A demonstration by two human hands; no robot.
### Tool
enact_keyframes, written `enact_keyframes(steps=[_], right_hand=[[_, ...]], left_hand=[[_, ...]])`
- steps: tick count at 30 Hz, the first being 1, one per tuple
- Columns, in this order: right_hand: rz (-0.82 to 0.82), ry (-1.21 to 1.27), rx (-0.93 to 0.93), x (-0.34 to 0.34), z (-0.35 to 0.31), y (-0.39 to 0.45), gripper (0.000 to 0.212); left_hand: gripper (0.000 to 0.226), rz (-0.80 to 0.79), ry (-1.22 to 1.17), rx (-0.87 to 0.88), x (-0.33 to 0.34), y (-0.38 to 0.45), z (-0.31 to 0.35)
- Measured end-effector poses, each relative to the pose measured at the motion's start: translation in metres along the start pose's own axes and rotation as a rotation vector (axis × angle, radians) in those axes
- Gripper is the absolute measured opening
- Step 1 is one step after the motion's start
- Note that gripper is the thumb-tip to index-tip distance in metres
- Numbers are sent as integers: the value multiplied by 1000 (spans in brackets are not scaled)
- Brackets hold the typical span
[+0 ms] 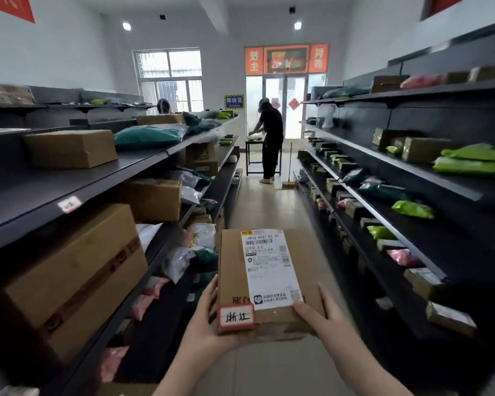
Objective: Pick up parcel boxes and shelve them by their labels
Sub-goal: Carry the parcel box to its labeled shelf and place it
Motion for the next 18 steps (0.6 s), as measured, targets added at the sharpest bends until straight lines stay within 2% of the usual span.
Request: enact_keyframes(steps=[3,10,11,18], right_hand=[[53,-34,-24,2,-1,37,34],[133,-24,-40,23,-7,128,104],[152,-27,-41,25,-7,141,107],[241,-6,-37,22,-8,232,74]], left_hand=[[117,-58,-18,35,-2,52,-7],[117,-192,-72,83,-20,176,-12],[116,-206,-81,79,-23,192,-13],[109,-288,-106,25,-20,295,-26]])
Point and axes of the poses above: each hand's wrist, its own y-axis towards the middle knuckle, its own x-axis out of the palm, z = x × y, the point moved 6 cm from there along y, towards the middle knuckle, and after that the axes turned 4 degrees about y, right-handed, at the moved point
